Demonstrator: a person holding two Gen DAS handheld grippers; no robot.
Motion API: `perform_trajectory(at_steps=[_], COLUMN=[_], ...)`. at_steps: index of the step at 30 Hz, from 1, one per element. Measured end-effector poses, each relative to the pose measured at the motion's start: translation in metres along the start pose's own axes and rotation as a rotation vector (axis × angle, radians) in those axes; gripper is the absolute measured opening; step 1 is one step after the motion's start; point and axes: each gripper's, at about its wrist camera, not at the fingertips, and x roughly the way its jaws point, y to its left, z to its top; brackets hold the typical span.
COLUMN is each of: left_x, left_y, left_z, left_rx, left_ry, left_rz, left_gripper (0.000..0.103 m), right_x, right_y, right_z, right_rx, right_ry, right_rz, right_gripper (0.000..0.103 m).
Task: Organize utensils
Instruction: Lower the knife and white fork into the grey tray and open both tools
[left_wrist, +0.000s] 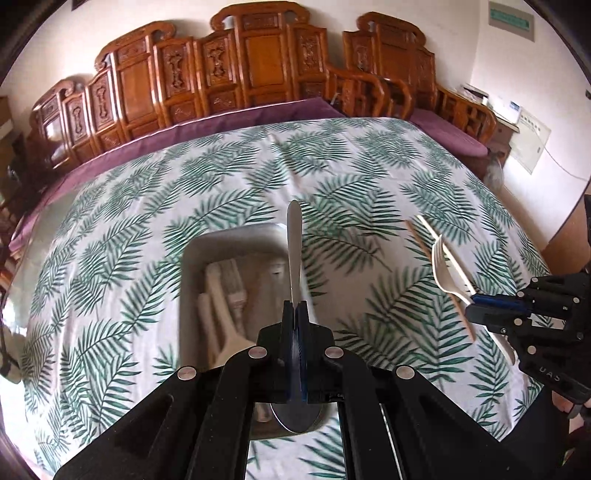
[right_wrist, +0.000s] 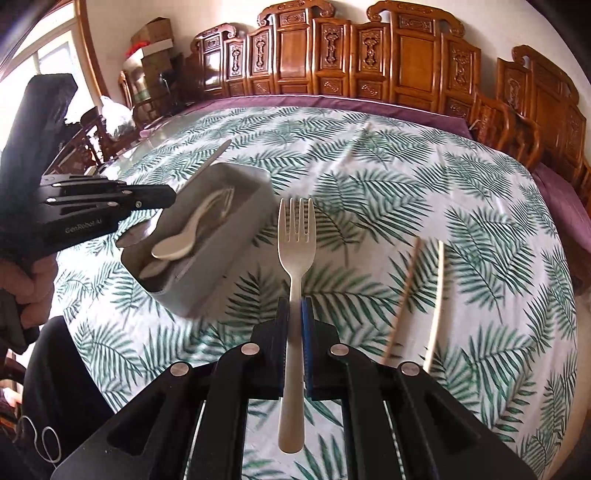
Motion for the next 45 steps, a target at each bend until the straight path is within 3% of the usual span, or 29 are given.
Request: perform_trajectory(at_steps=[17,29,32,36,40,45], left_x=[0.024,-0.015,-0.028,-0.041,-0.052,-0.061], left_y=[0.043,0.07,0.081,0.092,0.1,0.108], left_z=[-0.008,-0.016,-0.02,-0.024,-0.027,-0.027], left_rx=[-0.079,-0.099,-0.114,-0.123,-0.136,-0.139], left_ry=[0.016,-0.076,-0.106,-0.14,-0.175,-0.205], left_rz=[-0.024,-0.002,0.012,0.034,0.046,0.066], left_gripper=[0.002,0.003,0.017,0.02,0.033,0.041], right_x=[0.024,0.042,0.047,0.057,0.067,0.08], right_y=[0.05,0.08,0.09,0.101,0.106,0.106], right_z=[0.034,0.056,0.063,0.074,0.082,0.089], right_rx=[-0.042,-0.046,-0.044,-0.036,-0.017,0.024], right_ry=[0.009,0.008,0.001,-0.002,-0.002,0.003], right_rz=[0.037,0.054,0.055,0.054,0.046,0.049], right_gripper=[0.009,0.009,0.009,0.009,0.009,0.009])
